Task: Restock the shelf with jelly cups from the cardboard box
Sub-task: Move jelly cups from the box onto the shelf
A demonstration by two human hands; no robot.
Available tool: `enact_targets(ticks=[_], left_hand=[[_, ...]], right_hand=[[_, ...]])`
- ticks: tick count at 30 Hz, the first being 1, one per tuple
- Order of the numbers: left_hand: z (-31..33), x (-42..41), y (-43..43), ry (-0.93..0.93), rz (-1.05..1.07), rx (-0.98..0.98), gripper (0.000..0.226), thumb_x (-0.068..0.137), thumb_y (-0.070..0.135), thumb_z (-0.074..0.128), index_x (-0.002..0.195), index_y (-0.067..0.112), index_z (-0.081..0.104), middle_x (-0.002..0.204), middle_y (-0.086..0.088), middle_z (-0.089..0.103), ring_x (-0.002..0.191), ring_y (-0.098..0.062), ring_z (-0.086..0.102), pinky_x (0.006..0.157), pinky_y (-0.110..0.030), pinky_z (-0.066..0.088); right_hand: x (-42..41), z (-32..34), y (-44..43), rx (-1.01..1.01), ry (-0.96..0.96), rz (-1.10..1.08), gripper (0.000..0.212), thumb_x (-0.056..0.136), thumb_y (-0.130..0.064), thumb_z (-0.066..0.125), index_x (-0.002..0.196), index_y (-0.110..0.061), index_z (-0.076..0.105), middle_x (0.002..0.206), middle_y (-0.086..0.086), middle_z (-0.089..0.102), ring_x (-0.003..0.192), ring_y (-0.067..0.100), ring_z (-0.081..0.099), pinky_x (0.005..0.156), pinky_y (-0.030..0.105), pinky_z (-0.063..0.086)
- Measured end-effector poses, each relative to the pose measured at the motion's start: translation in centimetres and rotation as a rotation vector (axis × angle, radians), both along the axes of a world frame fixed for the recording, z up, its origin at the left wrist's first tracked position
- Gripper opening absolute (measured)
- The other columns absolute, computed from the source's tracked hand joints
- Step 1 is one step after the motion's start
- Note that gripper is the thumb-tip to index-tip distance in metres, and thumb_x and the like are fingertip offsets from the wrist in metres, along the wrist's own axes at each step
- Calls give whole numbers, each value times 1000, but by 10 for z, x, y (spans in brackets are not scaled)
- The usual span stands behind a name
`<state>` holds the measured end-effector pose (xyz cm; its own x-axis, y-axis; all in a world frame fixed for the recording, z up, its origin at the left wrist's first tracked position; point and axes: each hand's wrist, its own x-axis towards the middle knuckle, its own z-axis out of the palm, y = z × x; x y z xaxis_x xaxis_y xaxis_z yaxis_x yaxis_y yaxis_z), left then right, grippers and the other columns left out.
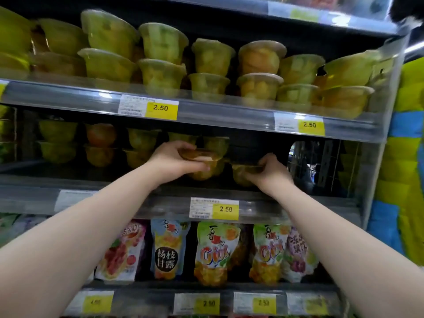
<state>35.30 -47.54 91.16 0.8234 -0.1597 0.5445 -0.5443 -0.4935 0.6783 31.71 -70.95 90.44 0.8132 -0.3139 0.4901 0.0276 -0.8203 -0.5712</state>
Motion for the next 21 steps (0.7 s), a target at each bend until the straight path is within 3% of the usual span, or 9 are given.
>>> enact_targets(ticks=[4,6,9,11,15,21], left_hand=[[0,4,-5,9,-29,-14,54,56,43,87,102,36,60,112,5,62,104,-14,59,93,-28,48],[0,3,-8,24,-56,-33,57,54,44,89,102,37,61,110,7,63,104,-12,59,90,-25,48],[2,-3,-14,58,-106,-106,67,35,56,86,96,42,62,109,9,64,104,-10,60,89,-23,49],[2,-7,-21,90,-159,-163,76,27,61,86,97,42,62,112,5,66,106,-13,62,95,-32,51],[3,-18,-40,116,-291,-241,78,32,53,89,103,38,60,111,1,67,104,-15,65,94,-38,53],[3,-26,-59,100,-408,-278,91,47,41,93,126,31,50,119,-7,64,108,-18,63,93,-38,54]], right_hand=[[5,-2,-2,-64,48,-17,63,78,-53,70,120,-14,42,117,9,61,105,31,59,73,28,41],[1,-3,-6,-66,41,-15,71,77,-55,70,128,-15,41,124,10,57,112,32,56,82,31,45],[-9,-8,-9,-101,-213,46,71,75,-54,71,133,-19,49,130,8,53,121,29,47,100,37,42],[-20,-9,-7,-18,-330,209,54,76,-48,74,121,-21,61,116,0,61,110,18,54,97,35,44],[-39,-10,2,177,-154,452,30,75,-40,77,102,-34,63,94,-19,65,90,-6,61,82,15,49],[-45,-13,-5,386,-188,503,48,76,-30,78,119,-17,64,110,-5,70,104,6,65,89,24,52]])
